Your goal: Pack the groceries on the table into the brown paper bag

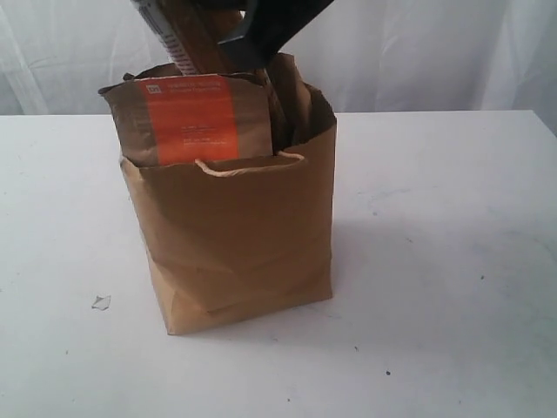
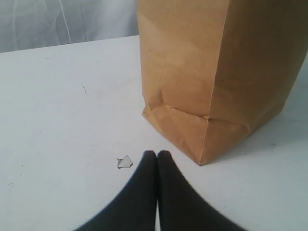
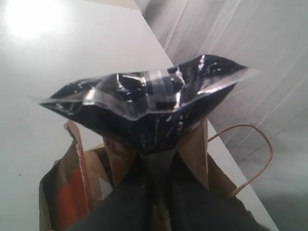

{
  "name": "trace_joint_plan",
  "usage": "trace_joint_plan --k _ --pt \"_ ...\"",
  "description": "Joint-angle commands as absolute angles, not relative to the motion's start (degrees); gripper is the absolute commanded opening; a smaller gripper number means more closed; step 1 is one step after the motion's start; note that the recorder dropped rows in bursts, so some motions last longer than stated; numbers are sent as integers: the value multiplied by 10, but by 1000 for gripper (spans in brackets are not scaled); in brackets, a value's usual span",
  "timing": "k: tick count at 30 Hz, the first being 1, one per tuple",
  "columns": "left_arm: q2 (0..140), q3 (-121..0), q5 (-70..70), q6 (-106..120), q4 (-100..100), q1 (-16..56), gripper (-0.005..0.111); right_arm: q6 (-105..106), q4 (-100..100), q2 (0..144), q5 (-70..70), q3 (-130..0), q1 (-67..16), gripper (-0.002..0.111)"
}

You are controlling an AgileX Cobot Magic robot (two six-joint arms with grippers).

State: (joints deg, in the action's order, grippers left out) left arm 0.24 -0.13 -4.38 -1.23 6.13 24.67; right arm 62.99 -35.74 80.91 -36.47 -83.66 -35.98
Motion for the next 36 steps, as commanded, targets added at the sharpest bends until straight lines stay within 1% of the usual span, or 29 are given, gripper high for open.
trace_joint_plan --k 1,9,14,19,36 --pt "0 0 -44 -13 63 245 0 618 -340 825 -392 -839 -365 0" --pt "0 0 -44 -13 63 245 0 541 -236 836 -446 -835 -365 0" --pt "0 0 -44 -13 63 245 0 518 -205 836 -449 -825 -365 0" --pt "0 0 -44 -13 63 245 0 505 -204 835 -443 -825 -365 0" --pt "0 0 -44 -13 63 245 0 476 -204 835 -510 -825 -365 0"
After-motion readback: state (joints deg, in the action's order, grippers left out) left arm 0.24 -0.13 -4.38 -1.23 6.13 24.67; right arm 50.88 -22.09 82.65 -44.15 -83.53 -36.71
